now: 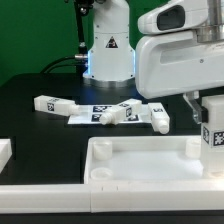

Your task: Assemble desk

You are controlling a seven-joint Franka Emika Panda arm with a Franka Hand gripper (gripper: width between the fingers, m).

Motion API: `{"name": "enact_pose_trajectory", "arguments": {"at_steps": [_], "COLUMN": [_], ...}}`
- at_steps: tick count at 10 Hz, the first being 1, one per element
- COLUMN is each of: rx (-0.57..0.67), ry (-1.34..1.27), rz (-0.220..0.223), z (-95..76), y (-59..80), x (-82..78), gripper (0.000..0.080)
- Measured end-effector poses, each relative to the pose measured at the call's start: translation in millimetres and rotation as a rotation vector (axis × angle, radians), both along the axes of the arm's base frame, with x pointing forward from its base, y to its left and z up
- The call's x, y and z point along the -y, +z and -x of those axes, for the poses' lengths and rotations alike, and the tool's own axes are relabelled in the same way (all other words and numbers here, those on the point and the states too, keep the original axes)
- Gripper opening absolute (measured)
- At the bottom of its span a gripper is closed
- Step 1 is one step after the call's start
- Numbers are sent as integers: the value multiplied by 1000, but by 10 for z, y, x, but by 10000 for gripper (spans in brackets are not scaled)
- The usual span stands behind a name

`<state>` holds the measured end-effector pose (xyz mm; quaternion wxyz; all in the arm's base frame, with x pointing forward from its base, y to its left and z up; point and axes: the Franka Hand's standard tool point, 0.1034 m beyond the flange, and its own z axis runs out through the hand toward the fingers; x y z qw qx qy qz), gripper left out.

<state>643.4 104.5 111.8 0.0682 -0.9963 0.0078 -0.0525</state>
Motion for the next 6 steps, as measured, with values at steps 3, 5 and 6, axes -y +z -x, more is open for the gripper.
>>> {"name": "enact_pose_trajectory", "arguments": {"at_steps": [3, 5, 6], "rx": [-20, -78, -106], "ry": [-438, -864, -959], "rz": [-24, -97, -129], "z": [20, 37, 46], "y": [-10, -19, -20], "x": [17, 70, 88], "gripper": [284, 284, 284]}}
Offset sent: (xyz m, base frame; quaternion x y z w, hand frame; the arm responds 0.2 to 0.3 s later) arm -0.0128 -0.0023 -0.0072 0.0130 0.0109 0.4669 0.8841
